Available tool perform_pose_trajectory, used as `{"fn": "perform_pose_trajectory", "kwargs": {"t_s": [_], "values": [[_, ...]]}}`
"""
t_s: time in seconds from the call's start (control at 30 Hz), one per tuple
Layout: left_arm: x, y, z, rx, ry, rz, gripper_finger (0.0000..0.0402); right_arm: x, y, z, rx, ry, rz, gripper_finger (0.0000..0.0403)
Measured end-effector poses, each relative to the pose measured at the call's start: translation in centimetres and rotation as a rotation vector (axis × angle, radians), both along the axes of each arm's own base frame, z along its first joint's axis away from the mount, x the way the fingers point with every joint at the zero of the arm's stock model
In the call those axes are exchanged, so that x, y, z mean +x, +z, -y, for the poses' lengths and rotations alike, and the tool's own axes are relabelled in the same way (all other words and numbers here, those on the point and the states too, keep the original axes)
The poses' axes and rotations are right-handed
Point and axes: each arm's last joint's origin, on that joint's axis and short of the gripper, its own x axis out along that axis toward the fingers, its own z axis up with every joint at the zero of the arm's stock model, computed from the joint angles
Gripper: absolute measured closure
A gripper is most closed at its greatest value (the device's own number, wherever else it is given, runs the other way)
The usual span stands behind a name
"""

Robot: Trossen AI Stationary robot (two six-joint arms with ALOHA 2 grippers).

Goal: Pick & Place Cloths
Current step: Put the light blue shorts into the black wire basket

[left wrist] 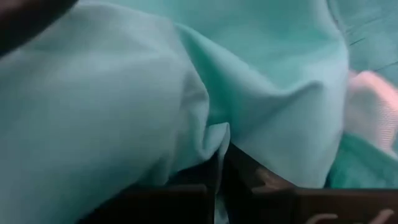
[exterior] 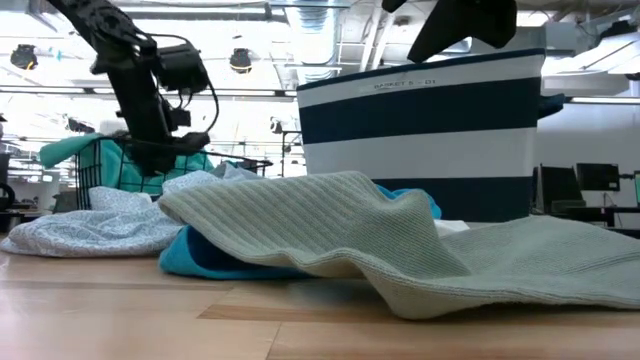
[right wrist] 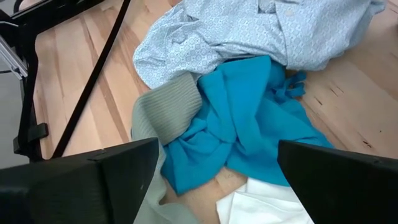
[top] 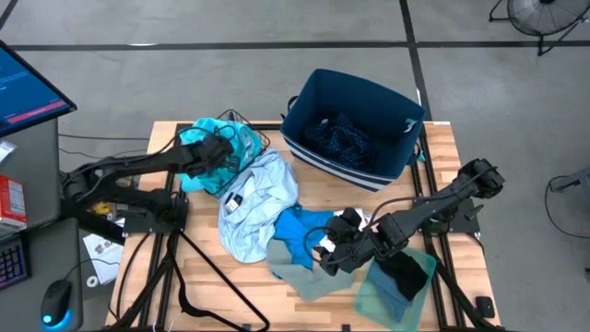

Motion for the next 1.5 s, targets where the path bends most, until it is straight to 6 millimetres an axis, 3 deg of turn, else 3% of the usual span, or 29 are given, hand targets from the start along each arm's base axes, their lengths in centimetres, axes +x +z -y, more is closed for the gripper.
{"fn": "perform_pose_trajectory", "kwargs": {"t_s": [0.17, 0.63, 0.9, 1.17, 1.37, 1.5], "values": [[0.2, -1.1, -1.1, -0.172, -0.025, 0.097, 0.0401, 0.0, 0.0, 0.0, -0.005, 0.005, -0.002, 0.0081], [-2.2, -0.4, -4.5, -0.443, 0.054, 0.491, 0.0401, 0.0, 0.0, 0.0, -0.009, 0.007, -0.003, 0.0081], [-2.5, 4.3, -3.7, -0.258, -0.018, 0.78, 0.0401, 0.1, 0.0, 0.1, -0.02, 0.017, -0.002, 0.0081], [-4.1, 8.0, -1.2, -0.136, -0.069, 0.953, 0.0401, 0.1, 0.0, 0.1, -0.021, 0.014, 0.002, 0.0081], [-5.2, 9.6, -0.2, 0.055, -0.065, 0.952, 0.0401, 0.3, 0.0, 0.5, -0.025, 0.002, 0.002, 0.0081], [-5.5, 9.8, 0.0, 0.086, -0.071, 0.952, 0.0394, 0.4, 0.0, 0.7, -0.025, -0.003, 0.002, 0.0081]]}}
